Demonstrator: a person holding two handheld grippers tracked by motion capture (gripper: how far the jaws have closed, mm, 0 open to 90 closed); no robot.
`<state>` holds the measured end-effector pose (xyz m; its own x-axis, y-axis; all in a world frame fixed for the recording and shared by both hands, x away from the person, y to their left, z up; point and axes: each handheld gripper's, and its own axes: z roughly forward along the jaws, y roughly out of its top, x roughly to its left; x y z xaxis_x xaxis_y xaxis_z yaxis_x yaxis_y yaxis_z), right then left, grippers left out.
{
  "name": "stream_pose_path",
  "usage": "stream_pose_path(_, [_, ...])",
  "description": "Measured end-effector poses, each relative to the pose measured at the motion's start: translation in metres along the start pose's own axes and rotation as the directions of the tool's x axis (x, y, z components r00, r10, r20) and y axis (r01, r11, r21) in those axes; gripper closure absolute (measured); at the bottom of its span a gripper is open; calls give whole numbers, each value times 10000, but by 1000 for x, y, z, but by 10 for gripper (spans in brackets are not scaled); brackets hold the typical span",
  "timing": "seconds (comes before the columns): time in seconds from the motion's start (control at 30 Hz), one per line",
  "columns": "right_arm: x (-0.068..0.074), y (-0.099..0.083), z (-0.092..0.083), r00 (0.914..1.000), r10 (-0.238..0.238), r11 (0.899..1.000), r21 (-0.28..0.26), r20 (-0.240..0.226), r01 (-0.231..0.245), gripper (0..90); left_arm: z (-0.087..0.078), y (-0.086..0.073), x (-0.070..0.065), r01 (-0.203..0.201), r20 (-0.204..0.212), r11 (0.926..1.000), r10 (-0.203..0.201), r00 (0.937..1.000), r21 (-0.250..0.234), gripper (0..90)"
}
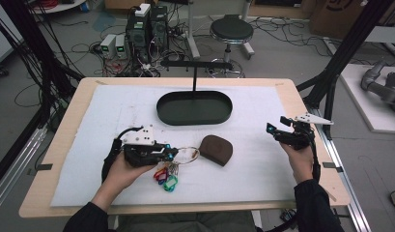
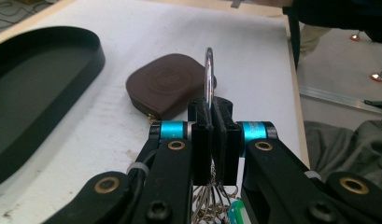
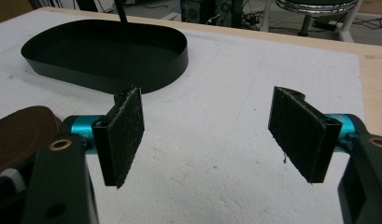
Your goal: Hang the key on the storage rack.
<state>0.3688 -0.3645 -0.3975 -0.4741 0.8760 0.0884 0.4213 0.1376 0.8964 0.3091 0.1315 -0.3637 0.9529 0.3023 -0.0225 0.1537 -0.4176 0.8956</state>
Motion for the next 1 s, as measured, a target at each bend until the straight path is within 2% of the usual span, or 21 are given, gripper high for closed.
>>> stream_pose_path(0.33, [0,0,0,10000,-1,10000,22,11,1,274,-11,16,9,-271,-468,9983,247,9986,-513,865])
stream_pose_path(0.5, [0,0,0,10000,-12,10000,13,24,12,274,-16,21,14,-306,-769,9966,247,9967,-764,865])
stream_pose_path(0.73, [0,0,0,10000,-26,10000,17,27,26,274,-23,31,23,-436,-1168,9926,302,9927,-1135,865])
stream_pose_path(1.0, [0,0,-1,10000,-11,10000,11,5,11,274,-26,40,35,-486,-1658,9902,264,9858,-1312,865])
